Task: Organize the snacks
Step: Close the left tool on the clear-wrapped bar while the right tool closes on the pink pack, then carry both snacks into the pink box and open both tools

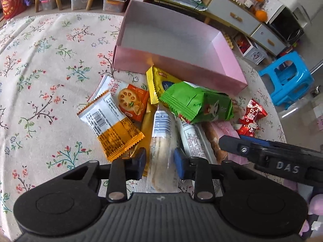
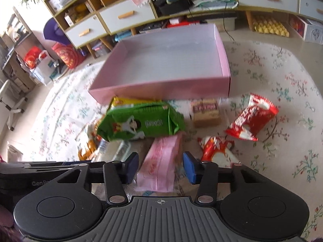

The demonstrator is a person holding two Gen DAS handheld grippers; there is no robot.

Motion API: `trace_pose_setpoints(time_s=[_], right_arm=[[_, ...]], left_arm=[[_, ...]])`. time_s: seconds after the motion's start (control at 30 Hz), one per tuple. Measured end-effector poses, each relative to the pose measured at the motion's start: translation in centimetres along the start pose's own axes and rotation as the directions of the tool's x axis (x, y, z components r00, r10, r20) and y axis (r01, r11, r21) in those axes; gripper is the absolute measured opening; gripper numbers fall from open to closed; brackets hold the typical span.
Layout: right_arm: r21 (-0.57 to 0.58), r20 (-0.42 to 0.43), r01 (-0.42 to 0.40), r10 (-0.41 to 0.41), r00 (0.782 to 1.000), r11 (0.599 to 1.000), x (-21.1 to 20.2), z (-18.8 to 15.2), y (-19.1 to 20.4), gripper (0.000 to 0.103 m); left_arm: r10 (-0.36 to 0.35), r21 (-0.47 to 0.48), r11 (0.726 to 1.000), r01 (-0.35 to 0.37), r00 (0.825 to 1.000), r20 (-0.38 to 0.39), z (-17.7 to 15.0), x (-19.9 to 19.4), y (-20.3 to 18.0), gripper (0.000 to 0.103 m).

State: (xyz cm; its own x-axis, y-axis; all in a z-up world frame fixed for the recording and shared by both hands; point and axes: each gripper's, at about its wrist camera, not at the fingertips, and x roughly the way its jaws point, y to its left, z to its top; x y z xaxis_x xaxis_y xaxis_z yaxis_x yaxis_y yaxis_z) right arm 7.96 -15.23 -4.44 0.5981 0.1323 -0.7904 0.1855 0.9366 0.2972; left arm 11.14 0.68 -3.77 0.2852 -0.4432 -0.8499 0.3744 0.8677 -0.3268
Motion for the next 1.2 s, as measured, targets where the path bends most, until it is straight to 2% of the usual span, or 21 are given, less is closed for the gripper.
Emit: trace_pose_setpoints(time_s=[0.27,0.4,0.67,0.9,1.07,1.2], right_arm=[[-0.009,0.003,0.005,-0.005,1.0,1.0,0.7,-0.5,0.2,0.041],[-0.009,0.005,0.015,-0.015,1.0,1.0,0.4,-0.5,0.3,0.036],[0.059,-0.002,-0.022,0.023,1.0,0.998,-1.7,-0.2,-0.9,0.035],[0.071,0.055,-0.065,0.061,0.997,0.995,-5.2,-0.3,-1.1,0.035],[0.051,0.143,-0.071,0.063,0.988,0.996,-7.7,0.4,-1.0,0.035],[0.059,0.208,-0.038,0.025,0.978,0.997,-7.9,2.3,-1.5,0.035]], left_arm=[[-0.001,0.013,1.0,0.0,1.0,0.019,0.0,0.2,-0.5,0.027],[0.01,0.019,1.0,-0.011,1.0,0.02,-0.2,0.2,-0.8,0.017],[-0.001,0.024,1.0,0.0,0.999,0.035,-0.9,-2.4,-0.2,0.014],[-0.007,-0.001,1.0,0.008,0.993,0.119,-1.6,-6.3,1.5,0.013],[0.021,0.0,1.0,-0.022,0.971,0.237,-1.2,-8.7,1.6,0.013],[0.031,0.018,0.999,-0.037,0.959,0.281,1.1,-8.0,0.4,0.013]])
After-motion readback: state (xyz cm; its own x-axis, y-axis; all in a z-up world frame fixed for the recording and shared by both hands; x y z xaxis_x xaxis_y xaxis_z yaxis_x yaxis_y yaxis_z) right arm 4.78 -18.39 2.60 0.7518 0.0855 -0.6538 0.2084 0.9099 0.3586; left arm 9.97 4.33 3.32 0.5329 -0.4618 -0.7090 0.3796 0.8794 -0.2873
